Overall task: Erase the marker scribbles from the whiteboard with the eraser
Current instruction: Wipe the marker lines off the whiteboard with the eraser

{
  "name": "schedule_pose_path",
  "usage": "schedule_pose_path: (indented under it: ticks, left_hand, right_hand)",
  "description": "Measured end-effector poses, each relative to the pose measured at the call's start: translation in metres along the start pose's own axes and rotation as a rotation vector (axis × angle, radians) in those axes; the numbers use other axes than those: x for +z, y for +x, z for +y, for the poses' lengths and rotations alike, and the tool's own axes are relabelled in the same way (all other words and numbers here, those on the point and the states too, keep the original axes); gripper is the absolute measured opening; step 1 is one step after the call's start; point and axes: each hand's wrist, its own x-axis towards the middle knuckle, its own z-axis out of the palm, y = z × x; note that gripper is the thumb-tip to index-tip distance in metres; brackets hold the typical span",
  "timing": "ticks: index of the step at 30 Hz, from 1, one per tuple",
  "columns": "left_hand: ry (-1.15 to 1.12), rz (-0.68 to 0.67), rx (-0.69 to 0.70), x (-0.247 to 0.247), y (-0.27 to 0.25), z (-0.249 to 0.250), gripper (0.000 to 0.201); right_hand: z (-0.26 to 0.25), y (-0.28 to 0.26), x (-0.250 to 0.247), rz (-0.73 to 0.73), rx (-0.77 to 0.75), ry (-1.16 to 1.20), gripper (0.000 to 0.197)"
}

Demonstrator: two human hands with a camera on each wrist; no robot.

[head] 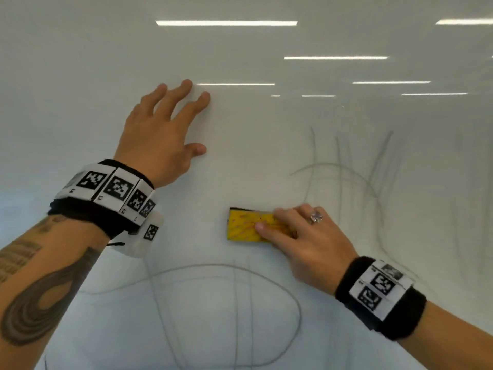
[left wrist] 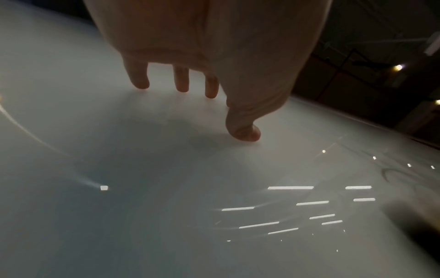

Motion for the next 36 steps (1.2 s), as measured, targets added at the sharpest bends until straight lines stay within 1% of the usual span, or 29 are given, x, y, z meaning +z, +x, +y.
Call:
schedule_pose_path:
  ticks: [1,2,4,5,6,7,8,9,10,12,13,14,15,16,17,18,20,21,22,23,24,25,26,28,30,31,33,34,36]
  left_hand:
    - [0.006,0.001,-0.001,-0.001,0.001,0.0,0.082]
    - [0.012,-0.006,-0.005,-0.002,0.001,0.0,0.082]
    - [0.019,-0.017,-0.014,-0.003,0.002,0.0,0.083]
    - [0.022,-0.013,-0.011,-0.003,0.003,0.0,0.083]
    - [0.027,-0.008,-0.006,-0.004,0.003,0.001,0.083]
    - [0.029,-0.009,-0.007,-0.004,0.004,0.001,0.082]
    - [0.026,-0.015,-0.015,-0.005,0.004,0.002,0.082]
    - [0.015,-0.02,-0.025,-0.004,0.004,0.003,0.081]
    - [0.001,-0.017,-0.031,-0.004,0.004,0.004,0.082]
    - [-0.015,-0.002,-0.027,-0.003,0.004,0.005,0.083]
    - [-0.014,0.001,-0.021,-0.002,0.004,0.004,0.083]
    - [-0.014,0.0,-0.017,-0.002,0.004,0.005,0.084]
    - [-0.018,-0.001,-0.021,-0.003,0.004,0.004,0.084]
    - [-0.023,-0.001,-0.03,-0.003,0.004,0.004,0.084]
    - [-0.025,-0.002,-0.039,-0.003,0.004,0.005,0.084]
    - [-0.026,-0.006,-0.04,-0.003,0.003,0.006,0.083]
    - [-0.032,-0.012,-0.054,-0.003,0.002,0.011,0.084]
    - [-0.035,-0.019,-0.076,-0.004,0.002,0.014,0.084]
    - [-0.039,-0.028,-0.103,-0.005,0.003,0.02,0.085]
    - [-0.046,-0.027,-0.126,-0.006,0.005,0.028,0.084]
    - [-0.054,-0.007,-0.132,-0.008,0.008,0.038,0.081]
    - [-0.063,0.028,-0.111,-0.009,0.012,0.051,0.077]
    - [-0.074,0.06,-0.071,-0.01,0.017,0.068,0.072]
    - [-0.116,0.074,0.016,-0.008,0.028,0.108,0.068]
    - [-0.158,0.032,0.095,-0.008,0.041,0.151,0.069]
    - [-0.16,0.004,0.133,-0.008,0.046,0.169,0.072]
    - [-0.114,-0.038,0.196,-0.008,0.056,0.191,0.081]
    - [-0.079,-0.061,0.216,-0.007,0.059,0.198,0.085]
    - [-0.026,-0.127,0.224,-0.006,0.065,0.208,0.092]
  right_hand:
    - [0.025,0.018,-0.011,0.061,0.044,-0.008,0.048]
    - [0.055,0.037,-0.024,0.16,0.113,-0.025,0.043]
    - [0.117,0.072,-0.055,0.327,0.341,-0.083,0.039]
    - [0.139,0.084,-0.067,0.375,0.448,-0.087,0.04]
    - [0.148,0.089,-0.071,0.396,0.509,-0.086,0.04]
    - [0.144,0.087,-0.067,0.397,0.527,-0.097,0.041]
    - [0.127,0.079,-0.057,0.387,0.515,-0.106,0.041]
    - [0.099,0.061,-0.044,0.358,0.464,-0.08,0.041]
    - [0.066,0.036,-0.028,0.301,0.388,-0.03,0.039]
    - [-0.001,-0.023,-0.003,0.138,0.233,0.013,0.038]
    - [-0.023,-0.045,0.003,0.073,0.168,0.015,0.039]
    - [-0.03,-0.059,0.005,0.018,0.112,0.006,0.041]
    - [-0.021,-0.06,0.002,-0.008,0.06,-0.003,0.043]
    - [-0.001,-0.051,-0.004,-0.008,0.033,-0.019,0.043]
    - [0.025,-0.036,-0.013,0.033,0.048,-0.034,0.041]
    - [0.054,-0.02,-0.026,0.124,0.118,-0.047,0.039]
    - [0.123,0.007,-0.061,0.315,0.371,-0.118,0.039]
    - [0.149,0.016,-0.076,0.359,0.515,-0.115,0.04]
    - [0.163,0.018,-0.084,0.385,0.619,-0.088,0.041]
    - [0.165,0.016,-0.082,0.401,0.667,-0.068,0.042]
    - [0.155,0.011,-0.073,0.41,0.667,-0.073,0.042]
    - [0.135,0.002,-0.061,0.402,0.632,-0.067,0.042]
    - [0.11,-0.014,-0.046,0.374,0.563,-0.038,0.045]
    - [0.052,-0.059,-0.016,0.233,0.366,0.01,0.053]
    - [0.015,-0.105,-0.006,0.067,0.187,0.002,0.056]
    - [0.015,-0.118,-0.008,0.005,0.122,0.001,0.055]
    - [0.048,-0.115,-0.023,-0.025,0.02,0.0,0.052]
    - [0.072,-0.102,-0.033,-0.002,0.017,-0.006,0.051]
    - [0.132,-0.073,-0.059,0.155,0.141,-0.017,0.048]
